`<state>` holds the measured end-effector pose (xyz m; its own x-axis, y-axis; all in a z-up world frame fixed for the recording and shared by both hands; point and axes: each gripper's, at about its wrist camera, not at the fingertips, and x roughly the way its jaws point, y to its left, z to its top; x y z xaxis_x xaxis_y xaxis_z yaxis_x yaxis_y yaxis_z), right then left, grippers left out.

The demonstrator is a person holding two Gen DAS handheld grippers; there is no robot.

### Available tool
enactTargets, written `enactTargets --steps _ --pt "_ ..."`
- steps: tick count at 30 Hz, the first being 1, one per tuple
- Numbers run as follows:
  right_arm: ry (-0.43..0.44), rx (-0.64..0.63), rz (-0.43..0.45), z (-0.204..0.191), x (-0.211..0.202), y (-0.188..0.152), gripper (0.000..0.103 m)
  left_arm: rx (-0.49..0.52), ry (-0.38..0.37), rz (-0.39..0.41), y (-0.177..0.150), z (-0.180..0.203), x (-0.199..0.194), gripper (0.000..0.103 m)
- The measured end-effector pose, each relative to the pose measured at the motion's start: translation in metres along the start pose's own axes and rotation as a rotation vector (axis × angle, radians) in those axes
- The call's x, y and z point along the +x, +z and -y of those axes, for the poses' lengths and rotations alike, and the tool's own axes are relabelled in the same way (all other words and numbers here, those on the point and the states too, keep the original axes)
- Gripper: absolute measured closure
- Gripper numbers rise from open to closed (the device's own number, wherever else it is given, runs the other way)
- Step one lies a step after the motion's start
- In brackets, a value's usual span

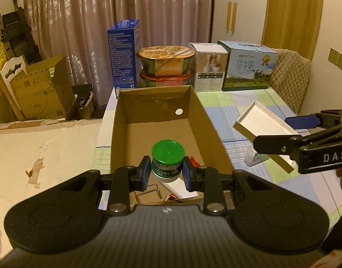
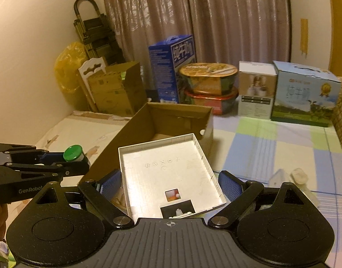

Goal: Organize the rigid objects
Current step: 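Lift the jar with the left tool while the right tool lifts the white tray, carrying both over the box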

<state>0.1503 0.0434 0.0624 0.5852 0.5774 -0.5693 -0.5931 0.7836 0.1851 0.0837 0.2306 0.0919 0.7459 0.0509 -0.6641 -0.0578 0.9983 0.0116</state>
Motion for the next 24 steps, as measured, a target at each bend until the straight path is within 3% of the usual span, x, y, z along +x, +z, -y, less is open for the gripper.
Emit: enactTargets --steps 24 --pt "-0.019 0.01 -0.09 0.007 0.075 -0.003 0.013 -0.03 -0.013 -0.075 -0.006 -0.025 0.072 0.078"
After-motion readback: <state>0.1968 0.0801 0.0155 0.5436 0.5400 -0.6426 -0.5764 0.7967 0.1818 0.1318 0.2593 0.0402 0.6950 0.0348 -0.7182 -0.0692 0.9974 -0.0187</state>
